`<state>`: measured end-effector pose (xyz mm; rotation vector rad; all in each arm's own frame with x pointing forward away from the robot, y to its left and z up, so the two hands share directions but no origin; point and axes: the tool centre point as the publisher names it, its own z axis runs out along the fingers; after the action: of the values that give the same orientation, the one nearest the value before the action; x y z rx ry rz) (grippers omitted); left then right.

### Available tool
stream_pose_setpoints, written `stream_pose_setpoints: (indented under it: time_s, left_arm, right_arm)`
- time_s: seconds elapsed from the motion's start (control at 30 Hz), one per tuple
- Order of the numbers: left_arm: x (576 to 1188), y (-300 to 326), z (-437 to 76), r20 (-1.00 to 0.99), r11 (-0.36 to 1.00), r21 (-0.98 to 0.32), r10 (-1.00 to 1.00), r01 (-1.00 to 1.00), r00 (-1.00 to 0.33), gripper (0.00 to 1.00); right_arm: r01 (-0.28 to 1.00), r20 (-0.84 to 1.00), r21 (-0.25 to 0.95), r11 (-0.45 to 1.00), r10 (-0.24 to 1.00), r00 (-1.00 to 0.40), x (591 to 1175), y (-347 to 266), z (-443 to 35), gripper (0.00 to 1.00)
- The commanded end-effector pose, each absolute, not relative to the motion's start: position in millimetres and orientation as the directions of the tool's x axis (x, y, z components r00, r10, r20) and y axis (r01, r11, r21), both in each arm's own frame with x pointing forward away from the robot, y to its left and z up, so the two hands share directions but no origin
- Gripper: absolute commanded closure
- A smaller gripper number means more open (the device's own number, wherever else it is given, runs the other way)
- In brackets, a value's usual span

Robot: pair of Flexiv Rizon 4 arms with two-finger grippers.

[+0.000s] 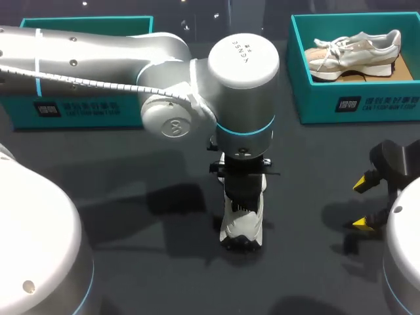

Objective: Take the shoe out of the shoebox, open the shoe tongue, remove and reinsert the insole, then place the shoe into the shoebox

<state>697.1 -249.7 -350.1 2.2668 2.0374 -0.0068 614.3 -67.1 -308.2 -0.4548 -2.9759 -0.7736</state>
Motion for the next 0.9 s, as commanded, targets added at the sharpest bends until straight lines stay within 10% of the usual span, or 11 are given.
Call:
stream_pose_setpoints:
  time_s: [0.03, 0.9]
  left_arm:
    - [700.5, -251.7, -351.5, -0.054, -0.100, 0.079, 0.993, 0.992, 0.104, 0.94]
    - [712.6, -243.1, -348.1, -0.069, -0.108, 0.050, 0.991, 0.993, 0.111, 0.32]
  right_arm:
    - [0.289, 0.101, 0.470, 0.834, 0.274, -0.956, 612.1, -66.9, -308.3, 0.00]
    - [0.289, 0.101, 0.470, 0.834, 0.274, -0.956, 612.1, -66.9, -308.3, 0.00]
